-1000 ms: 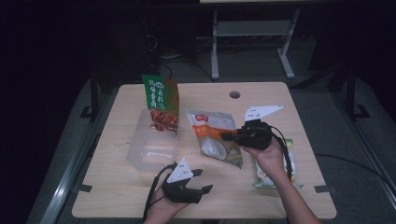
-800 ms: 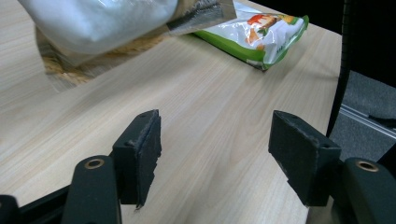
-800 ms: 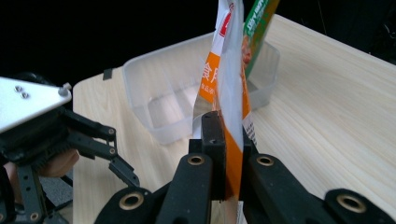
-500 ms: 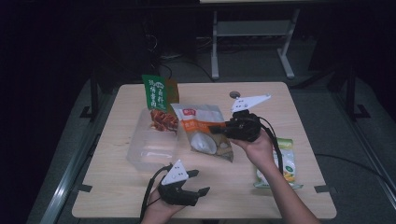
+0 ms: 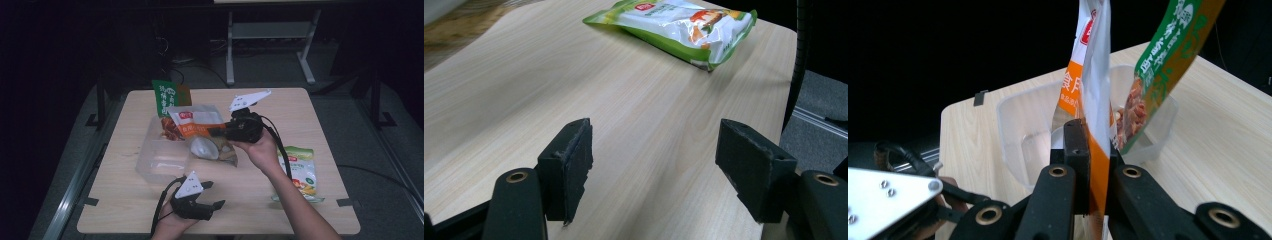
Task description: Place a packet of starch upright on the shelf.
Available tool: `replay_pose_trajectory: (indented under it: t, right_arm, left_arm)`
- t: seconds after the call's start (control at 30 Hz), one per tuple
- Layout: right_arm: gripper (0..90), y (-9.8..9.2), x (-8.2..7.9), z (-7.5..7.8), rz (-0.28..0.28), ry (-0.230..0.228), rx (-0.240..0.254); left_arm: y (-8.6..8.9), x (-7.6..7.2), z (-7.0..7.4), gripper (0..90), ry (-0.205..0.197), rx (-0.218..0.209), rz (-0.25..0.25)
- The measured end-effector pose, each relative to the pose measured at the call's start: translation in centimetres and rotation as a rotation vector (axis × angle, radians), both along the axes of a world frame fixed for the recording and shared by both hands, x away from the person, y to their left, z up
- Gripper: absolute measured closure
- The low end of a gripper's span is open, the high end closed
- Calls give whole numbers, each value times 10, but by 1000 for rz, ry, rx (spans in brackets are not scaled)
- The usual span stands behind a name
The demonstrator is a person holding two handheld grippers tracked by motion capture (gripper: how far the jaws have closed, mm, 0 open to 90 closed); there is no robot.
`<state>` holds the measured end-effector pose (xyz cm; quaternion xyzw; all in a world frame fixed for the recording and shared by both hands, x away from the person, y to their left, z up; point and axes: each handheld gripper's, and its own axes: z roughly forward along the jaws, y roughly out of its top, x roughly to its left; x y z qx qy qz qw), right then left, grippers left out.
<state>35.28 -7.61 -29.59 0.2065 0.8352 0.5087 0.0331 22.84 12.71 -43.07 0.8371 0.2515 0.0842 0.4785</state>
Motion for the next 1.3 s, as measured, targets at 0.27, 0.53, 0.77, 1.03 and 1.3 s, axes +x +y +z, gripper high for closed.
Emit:
replay_pose_trajectory:
  t: [0.27, 0.53, 0.77, 1.03, 1.3]
  right_arm:
    - [900, 21, 8, 3, 22, -2, 10]
    - [900, 48, 20, 4, 43, -4, 13]
    - [900, 73, 33, 1, 50, -9, 15]
    - [900, 101, 48, -18, 53, 18, 0]
    - [900, 119, 57, -32, 48, 35, 27]
  left_arm:
    - [4, 2, 0, 303, -5, 0, 3]
    - [4, 1, -1, 303, 6, -21, 14]
    - [5, 2, -1, 301, -4, -14, 3]
    - [4, -1, -1, 302, -4, -8, -6]
    - [5, -1, 0, 298, 14, -31, 8]
